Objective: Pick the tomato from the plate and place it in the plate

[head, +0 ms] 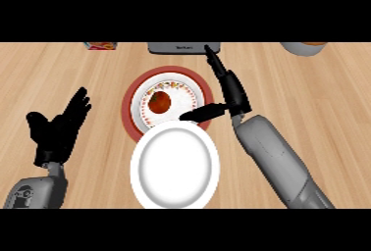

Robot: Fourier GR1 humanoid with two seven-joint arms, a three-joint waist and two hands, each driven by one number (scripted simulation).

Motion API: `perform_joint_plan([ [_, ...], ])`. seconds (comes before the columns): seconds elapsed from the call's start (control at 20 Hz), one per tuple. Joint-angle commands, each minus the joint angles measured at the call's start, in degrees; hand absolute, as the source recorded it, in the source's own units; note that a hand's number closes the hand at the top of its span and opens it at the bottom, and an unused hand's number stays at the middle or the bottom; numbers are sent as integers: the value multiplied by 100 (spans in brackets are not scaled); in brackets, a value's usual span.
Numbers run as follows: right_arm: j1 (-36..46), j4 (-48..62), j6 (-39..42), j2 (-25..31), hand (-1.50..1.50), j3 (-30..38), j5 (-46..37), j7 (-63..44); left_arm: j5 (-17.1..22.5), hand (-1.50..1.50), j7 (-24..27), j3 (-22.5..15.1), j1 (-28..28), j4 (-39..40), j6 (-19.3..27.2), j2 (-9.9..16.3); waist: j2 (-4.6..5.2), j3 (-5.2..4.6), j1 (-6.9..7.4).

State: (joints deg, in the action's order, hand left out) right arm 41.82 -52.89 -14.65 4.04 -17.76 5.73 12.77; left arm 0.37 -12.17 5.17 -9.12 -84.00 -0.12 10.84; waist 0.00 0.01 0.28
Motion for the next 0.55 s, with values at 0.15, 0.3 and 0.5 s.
perform_joint_plan([
  [0.15, -116, -101, 566, 339, -150, 411, -274, -100, -207, 0, 291, -117, 155, 232, 50, -217, 3, -2, -16],
  [0.3, 40, 498, 450, 299, -150, 618, -515, 276, 155, 0, 59, 302, -200, 280, -309, 203, 14, -1, 9],
  [0.5, -88, 895, 660, 231, -150, 758, -730, 579, -41, 0, 187, 86, -148, 241, -155, -65, 16, 0, 16],
])
